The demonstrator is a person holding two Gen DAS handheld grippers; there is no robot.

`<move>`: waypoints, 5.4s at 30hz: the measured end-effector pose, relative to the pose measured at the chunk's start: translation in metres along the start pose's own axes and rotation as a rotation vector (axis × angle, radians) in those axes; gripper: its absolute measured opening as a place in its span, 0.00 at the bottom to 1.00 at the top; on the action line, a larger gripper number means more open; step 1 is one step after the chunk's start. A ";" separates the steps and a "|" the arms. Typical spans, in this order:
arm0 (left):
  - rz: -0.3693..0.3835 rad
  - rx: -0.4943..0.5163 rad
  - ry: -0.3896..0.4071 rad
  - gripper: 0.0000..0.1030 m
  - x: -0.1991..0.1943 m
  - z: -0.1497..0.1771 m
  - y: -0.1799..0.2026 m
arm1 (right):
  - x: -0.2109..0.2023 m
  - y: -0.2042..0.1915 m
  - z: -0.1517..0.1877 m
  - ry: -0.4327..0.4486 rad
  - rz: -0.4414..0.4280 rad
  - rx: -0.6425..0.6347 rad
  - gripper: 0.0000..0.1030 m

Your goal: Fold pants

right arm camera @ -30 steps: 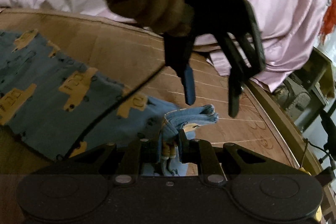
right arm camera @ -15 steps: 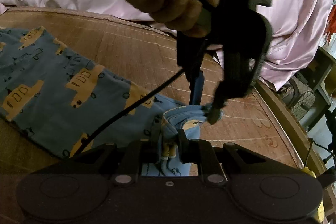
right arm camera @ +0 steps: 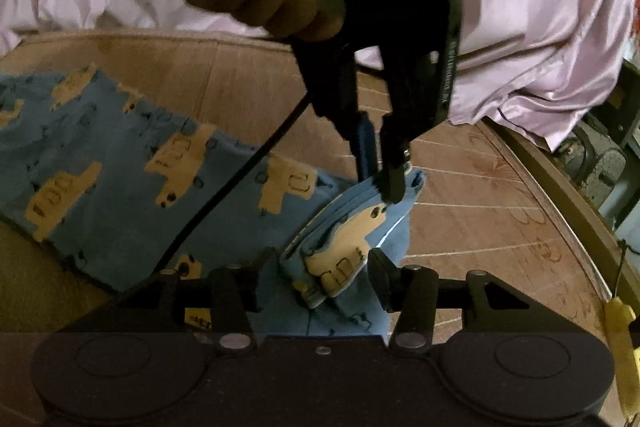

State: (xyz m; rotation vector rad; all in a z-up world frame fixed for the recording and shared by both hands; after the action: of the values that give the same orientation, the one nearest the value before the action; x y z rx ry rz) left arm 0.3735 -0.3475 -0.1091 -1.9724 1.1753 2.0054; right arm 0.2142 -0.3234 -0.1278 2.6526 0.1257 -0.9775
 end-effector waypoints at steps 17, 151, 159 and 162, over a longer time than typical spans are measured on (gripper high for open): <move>-0.023 0.032 0.039 0.30 0.001 0.001 0.003 | 0.000 -0.002 0.000 -0.026 -0.036 0.001 0.16; -0.434 -0.343 0.483 0.70 -0.182 0.311 -0.212 | -0.052 -0.174 -0.072 0.104 -0.396 -0.117 0.83; -0.670 -0.292 0.478 0.73 -0.156 0.325 -0.186 | -0.006 -0.105 -0.040 -0.015 -0.103 -0.098 0.89; -0.680 -0.293 0.482 0.78 -0.154 0.330 -0.190 | -0.001 -0.098 -0.032 -0.009 -0.062 -0.109 0.95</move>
State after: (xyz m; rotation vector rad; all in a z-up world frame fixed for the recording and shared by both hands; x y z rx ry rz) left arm 0.2353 0.0391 -0.1013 -2.6092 0.1586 1.4467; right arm 0.2152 -0.2206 -0.1290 2.5582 0.2538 -0.9735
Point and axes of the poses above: each gripper's, at about its wrist camera, not at the fingertips, and x roughly the way its jaws point, y to its right, z to its underside, the point moved 9 cm from there along x, roughly the way its jaws point, and after that the axes turned 2 degrees about x, right-handed, at the moved point
